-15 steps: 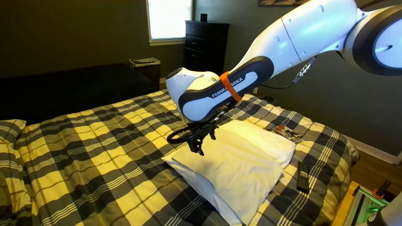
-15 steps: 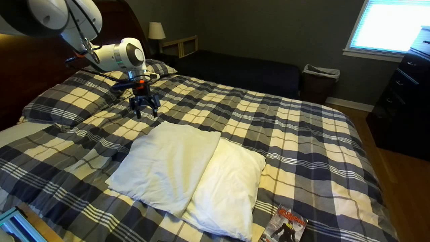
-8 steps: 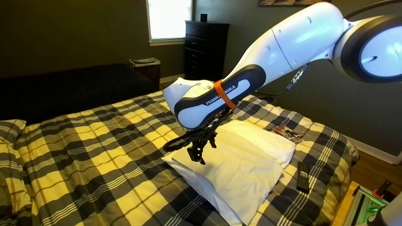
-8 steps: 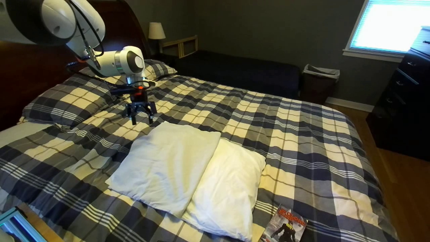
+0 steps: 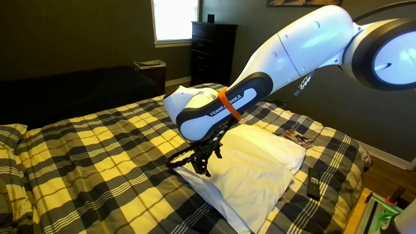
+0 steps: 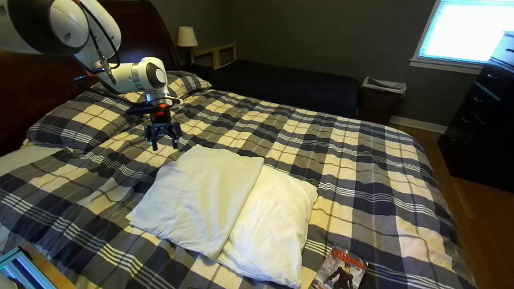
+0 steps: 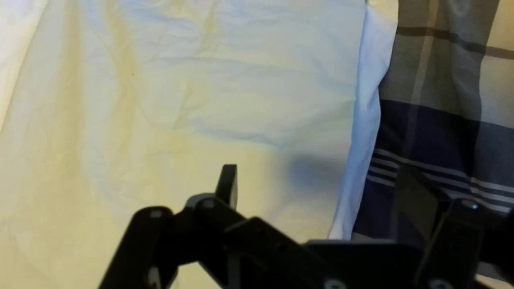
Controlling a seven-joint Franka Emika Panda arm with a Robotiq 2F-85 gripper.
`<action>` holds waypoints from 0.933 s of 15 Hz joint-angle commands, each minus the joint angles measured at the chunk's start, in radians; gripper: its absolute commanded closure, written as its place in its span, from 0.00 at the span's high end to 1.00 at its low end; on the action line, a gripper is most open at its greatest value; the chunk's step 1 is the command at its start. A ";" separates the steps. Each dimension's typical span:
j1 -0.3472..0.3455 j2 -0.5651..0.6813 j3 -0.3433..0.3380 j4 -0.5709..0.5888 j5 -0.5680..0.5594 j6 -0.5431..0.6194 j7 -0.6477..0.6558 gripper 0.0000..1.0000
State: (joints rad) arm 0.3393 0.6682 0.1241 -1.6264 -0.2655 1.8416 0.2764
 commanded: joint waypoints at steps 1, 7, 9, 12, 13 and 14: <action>0.054 0.026 -0.026 0.001 -0.019 -0.031 0.076 1.00; 0.102 0.089 -0.056 0.034 -0.107 -0.038 0.118 1.00; 0.110 0.112 -0.064 0.050 -0.129 -0.031 0.120 1.00; 0.127 0.134 -0.074 0.073 -0.151 -0.042 0.140 1.00; 0.128 0.138 -0.076 0.077 -0.156 -0.043 0.140 1.00; 0.129 0.148 -0.074 0.088 -0.159 -0.039 0.132 1.00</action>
State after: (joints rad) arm 0.4467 0.7777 0.0637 -1.5829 -0.3984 1.8100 0.3958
